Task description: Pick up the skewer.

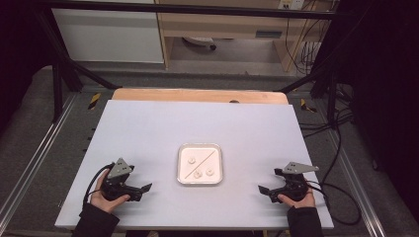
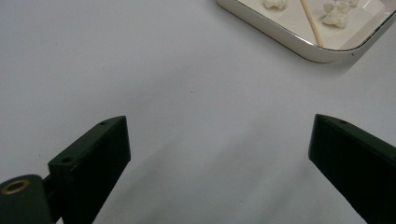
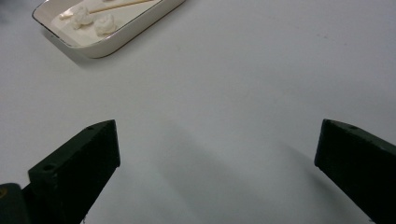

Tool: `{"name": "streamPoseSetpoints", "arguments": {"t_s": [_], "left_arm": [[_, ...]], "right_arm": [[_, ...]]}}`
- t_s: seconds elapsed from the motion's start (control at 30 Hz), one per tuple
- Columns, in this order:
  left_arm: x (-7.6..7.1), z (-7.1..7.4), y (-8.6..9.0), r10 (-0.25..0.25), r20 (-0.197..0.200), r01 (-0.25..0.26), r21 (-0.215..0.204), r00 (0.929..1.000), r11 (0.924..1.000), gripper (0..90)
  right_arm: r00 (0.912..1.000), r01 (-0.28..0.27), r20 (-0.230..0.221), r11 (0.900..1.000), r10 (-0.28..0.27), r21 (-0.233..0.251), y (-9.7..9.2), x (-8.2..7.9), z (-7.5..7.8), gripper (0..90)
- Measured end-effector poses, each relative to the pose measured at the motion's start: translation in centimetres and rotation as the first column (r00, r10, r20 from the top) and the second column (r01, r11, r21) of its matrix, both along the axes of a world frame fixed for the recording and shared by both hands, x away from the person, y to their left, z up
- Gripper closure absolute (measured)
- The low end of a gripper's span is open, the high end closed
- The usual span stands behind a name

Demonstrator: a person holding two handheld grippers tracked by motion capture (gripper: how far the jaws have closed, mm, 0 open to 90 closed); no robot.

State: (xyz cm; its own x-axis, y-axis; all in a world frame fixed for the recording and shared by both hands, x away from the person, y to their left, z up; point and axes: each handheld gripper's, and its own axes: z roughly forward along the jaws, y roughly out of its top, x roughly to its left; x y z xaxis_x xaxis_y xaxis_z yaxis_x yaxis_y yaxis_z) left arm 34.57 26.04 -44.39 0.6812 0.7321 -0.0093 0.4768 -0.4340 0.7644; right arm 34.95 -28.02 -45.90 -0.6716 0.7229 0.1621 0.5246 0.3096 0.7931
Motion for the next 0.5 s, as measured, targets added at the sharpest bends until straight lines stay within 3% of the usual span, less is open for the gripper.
{"name": "streamPoseSetpoints", "arguments": {"t_s": [0.5], "left_arm": [[0.0,0.2,-1.4,-0.014,-0.006,0.014,0.013,0.9999,0.9998,5.8]], "right_arm": [[1.0000,-0.003,-0.003,0.9999,0.003,-0.011,0.1,0.1,0.0,0.8]]}}
